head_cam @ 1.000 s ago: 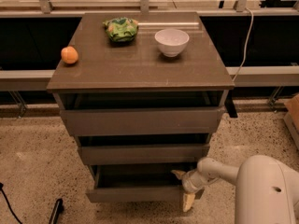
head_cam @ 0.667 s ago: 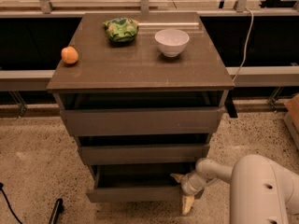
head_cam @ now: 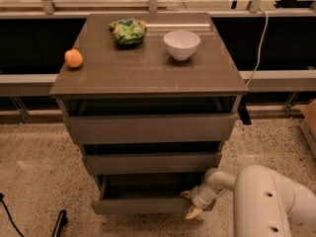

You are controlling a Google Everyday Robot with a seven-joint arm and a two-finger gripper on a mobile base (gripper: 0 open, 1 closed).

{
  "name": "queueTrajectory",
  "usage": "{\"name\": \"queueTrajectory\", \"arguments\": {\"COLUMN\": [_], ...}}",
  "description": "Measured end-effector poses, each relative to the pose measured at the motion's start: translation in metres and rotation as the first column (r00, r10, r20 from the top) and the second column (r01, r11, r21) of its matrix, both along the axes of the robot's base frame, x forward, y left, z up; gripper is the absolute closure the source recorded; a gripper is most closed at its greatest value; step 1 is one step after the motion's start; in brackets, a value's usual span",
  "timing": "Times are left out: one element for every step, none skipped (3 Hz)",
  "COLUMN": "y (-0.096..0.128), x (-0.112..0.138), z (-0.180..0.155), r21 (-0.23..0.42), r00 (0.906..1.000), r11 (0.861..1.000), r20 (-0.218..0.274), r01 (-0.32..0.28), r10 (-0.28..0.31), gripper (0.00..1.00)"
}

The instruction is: Open bottom drawer

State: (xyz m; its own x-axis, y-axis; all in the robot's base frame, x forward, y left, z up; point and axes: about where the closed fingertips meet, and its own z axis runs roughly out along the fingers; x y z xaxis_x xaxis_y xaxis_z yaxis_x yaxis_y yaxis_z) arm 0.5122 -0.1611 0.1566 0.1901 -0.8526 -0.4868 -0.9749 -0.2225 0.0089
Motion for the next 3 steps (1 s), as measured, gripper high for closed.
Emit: {"name": "queueTrajectory", "arguments": {"y": [0.002,0.008,0.02], "x": [-0.008,-0.029,-0.067], "z": [0.008,0.023,0.033], "r21": [0.006,0.005,0.014], "r00": [0.9998,0.9992,0.9957], "r11": [1.0,1.0,1.0], "r20": [-0.011,-0.03,-0.088], "r01": [-0.015,-0.029,-0.026], "r10": [0.015,0.029,0.027], "gripper": [0.43,0.43,0.42]}}
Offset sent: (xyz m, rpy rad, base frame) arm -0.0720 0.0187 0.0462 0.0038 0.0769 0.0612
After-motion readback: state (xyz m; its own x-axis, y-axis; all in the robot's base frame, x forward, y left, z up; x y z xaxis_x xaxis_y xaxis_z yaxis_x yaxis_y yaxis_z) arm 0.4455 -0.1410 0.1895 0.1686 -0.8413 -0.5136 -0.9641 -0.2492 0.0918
